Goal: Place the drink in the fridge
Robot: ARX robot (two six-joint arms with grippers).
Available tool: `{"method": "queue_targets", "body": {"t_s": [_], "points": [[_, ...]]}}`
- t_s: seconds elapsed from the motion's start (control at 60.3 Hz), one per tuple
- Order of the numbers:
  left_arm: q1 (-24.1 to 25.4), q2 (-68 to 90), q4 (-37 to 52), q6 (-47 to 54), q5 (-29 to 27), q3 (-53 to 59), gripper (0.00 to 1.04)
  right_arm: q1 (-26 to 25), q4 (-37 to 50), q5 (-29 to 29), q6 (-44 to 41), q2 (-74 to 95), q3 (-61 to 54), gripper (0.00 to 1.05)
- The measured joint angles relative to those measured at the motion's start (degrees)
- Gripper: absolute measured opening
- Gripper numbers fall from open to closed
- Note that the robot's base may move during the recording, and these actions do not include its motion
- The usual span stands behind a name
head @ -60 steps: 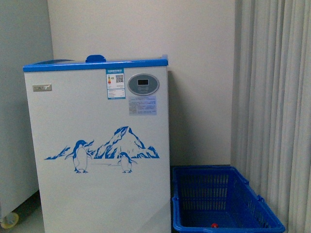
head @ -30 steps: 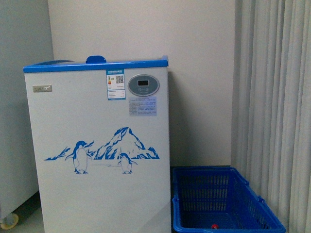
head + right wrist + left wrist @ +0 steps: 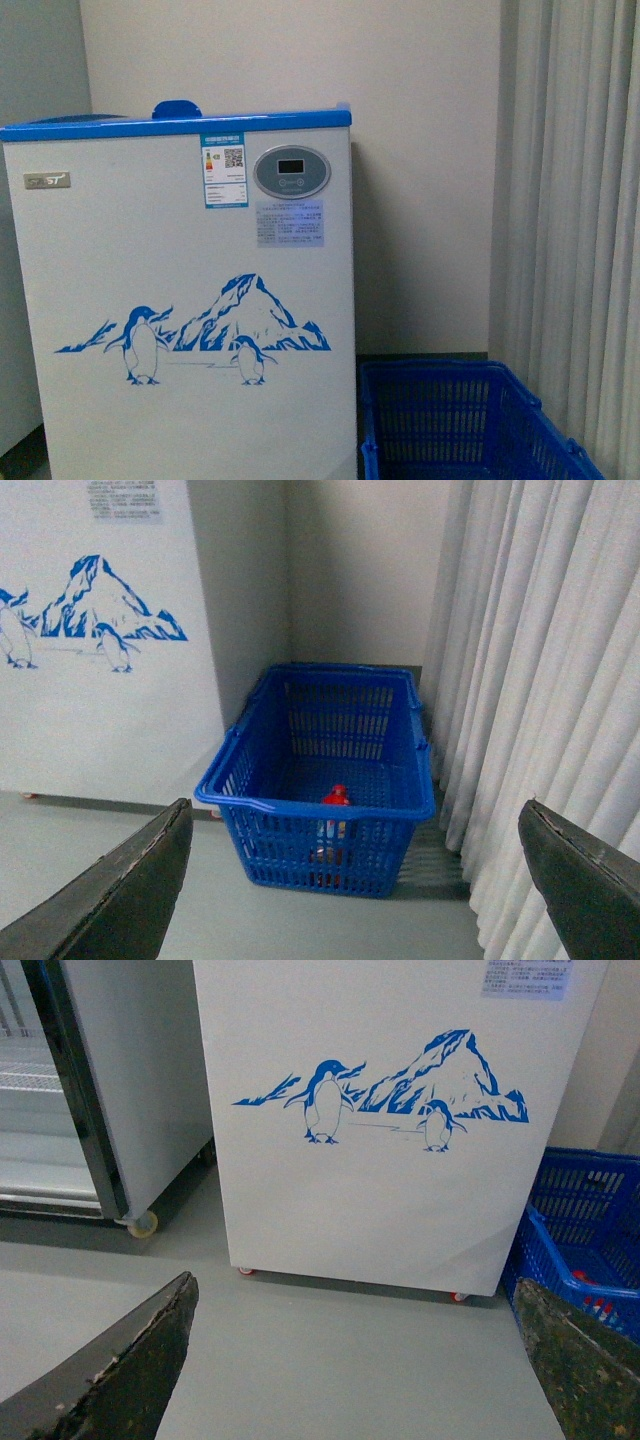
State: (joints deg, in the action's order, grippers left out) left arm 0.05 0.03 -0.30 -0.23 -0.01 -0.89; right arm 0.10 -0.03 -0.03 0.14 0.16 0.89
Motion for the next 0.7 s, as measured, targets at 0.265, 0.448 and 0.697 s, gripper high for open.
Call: {"method": "queue_targets", "body": {"t_s": [0.265, 0.448, 0.697], "points": [[0.0, 0.0, 0.0, 0.0, 0.0, 0.0, 0.97, 0.0, 0.0, 0.0, 0.0, 0.0, 0.0, 0.97], [0.0, 0.0, 0.0, 0.0, 0.0, 0.0, 0.97, 0.0, 0.0, 0.0, 0.0, 0.0, 0.0, 0.97], [0.0, 0.0, 0.0, 0.0, 0.0, 0.0, 0.97, 0.0, 0.0, 0.0, 0.0, 0.0, 0.0, 0.97]]}}
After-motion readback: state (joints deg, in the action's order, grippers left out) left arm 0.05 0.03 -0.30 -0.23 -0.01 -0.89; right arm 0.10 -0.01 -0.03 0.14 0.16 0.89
